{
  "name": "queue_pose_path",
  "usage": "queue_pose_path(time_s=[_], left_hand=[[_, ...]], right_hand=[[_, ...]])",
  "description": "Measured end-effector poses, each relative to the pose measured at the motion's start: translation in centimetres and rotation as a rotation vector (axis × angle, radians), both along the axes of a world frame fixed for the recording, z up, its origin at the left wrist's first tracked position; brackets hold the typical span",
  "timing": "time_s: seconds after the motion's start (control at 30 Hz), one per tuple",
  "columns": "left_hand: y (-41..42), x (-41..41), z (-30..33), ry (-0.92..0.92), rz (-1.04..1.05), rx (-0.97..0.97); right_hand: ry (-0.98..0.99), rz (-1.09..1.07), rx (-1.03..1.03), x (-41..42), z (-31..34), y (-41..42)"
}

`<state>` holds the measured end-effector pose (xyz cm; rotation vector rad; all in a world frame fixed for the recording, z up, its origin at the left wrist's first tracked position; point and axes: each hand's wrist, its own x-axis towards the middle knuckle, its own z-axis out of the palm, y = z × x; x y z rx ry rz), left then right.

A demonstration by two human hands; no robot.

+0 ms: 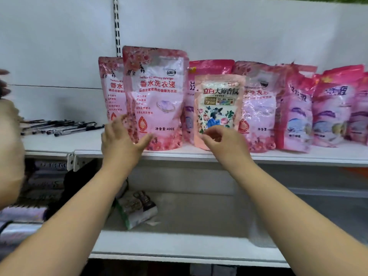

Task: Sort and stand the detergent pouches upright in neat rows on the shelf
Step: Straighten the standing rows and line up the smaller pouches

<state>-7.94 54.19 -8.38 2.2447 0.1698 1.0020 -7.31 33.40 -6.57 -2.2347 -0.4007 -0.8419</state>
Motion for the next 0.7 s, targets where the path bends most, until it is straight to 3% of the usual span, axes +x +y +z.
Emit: queue_pose_path(time_s=[0.1, 0.27, 0.33, 0.43, 0.53, 0.63, 0.7], left_hand=[[-4.8, -2.1, -1.7, -0.212, 0.023, 0.086], [-15.9, -3.3, -2.3, -0.055, -0.47, 0.432], [-20.1, -3.7, -2.1, -0.084, -0.54, 0.482], [-24.6, -3.3, -0.9, -0.109, -0.546, 0.446], [-27.4, -1.5, 0.3, -0.041, -0.54, 0.432], [-29.4, -0.2, 0.5, -0.041, -0.418, 0.351], [-31.9, 0.6, 1.7, -0.168, -0.31, 0.249]], right_hand=[[-0.096, -0.05, -0.107, -0.7, -0.2, -5.8], [-0.131, -0.226, -0.195, -1.4, -2.8, -15.9], [-0.092, -0.31, -0.187, -2.0, -4.1, -18.9], [-0.039, -0.285, -0.275, -1.8, -4.7, -21.4], [0.155, -0.089, -0.213, -1.5, -1.9, -23.3], [0.264, -0.024, -0.078, -1.1, 0.0, -26.4], [0.155, -0.112, 0.129, -0.2, 0.7, -29.4]])
